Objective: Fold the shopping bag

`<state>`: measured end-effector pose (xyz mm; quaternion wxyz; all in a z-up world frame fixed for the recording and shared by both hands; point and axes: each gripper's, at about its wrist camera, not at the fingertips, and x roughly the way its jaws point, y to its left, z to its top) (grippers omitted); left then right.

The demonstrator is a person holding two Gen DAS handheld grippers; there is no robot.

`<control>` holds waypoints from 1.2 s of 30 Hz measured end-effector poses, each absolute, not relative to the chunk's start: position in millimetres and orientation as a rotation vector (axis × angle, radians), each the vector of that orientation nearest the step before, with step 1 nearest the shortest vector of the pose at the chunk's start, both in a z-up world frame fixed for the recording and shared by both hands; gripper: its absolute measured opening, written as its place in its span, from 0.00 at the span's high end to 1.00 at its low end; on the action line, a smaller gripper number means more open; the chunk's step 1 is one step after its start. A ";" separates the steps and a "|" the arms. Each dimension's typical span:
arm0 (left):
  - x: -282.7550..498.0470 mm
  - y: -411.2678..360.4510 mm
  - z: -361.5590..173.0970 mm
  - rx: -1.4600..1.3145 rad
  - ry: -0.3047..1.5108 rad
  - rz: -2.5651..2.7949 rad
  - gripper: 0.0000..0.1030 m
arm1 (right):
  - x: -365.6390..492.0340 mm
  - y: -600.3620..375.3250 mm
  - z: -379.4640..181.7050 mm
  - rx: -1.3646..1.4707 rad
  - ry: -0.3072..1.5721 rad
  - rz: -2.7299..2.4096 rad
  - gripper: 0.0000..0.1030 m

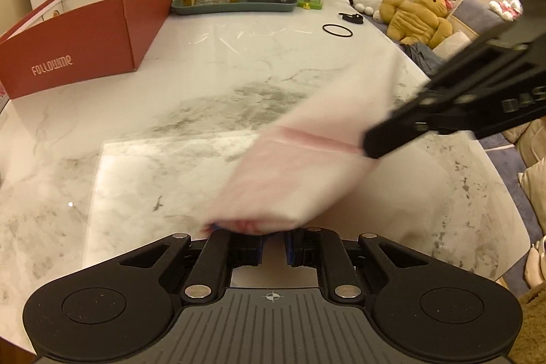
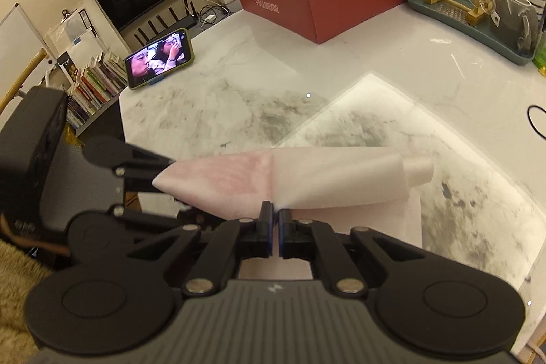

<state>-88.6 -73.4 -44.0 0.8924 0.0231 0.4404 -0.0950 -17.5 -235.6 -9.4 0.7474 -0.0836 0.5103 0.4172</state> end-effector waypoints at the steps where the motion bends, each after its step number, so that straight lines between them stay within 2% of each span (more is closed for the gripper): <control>1: -88.3 -73.1 -44.3 0.055 0.912 -0.191 0.87 | -18.2 -238.0 -7.6 -0.174 1.121 0.915 0.98; 5: -96.2 -80.9 -45.2 0.153 0.877 -0.178 0.87 | -28.8 -247.6 -13.1 -0.047 1.198 0.904 0.98; 14: -109.3 -43.6 -32.1 0.013 0.876 -0.222 0.87 | -51.8 -235.0 -51.8 -0.195 1.227 0.882 1.00; 21: -114.2 -44.0 -33.6 -0.065 0.940 -0.450 0.87 | -51.8 -229.6 -50.2 -0.247 1.182 0.896 1.00; 24: -109.7 -57.8 -45.2 -0.043 0.959 -0.450 0.87 | -48.2 -231.6 -44.5 -0.212 1.173 0.901 1.00; 28: -105.7 -65.5 -53.0 -0.045 0.887 -0.377 0.88 | -51.1 -234.9 -28.1 -0.184 1.142 0.917 1.00; 36: -101.5 -62.8 -39.9 0.008 0.965 -0.310 0.87 | -69.4 -231.8 -30.1 -0.298 1.196 0.902 1.00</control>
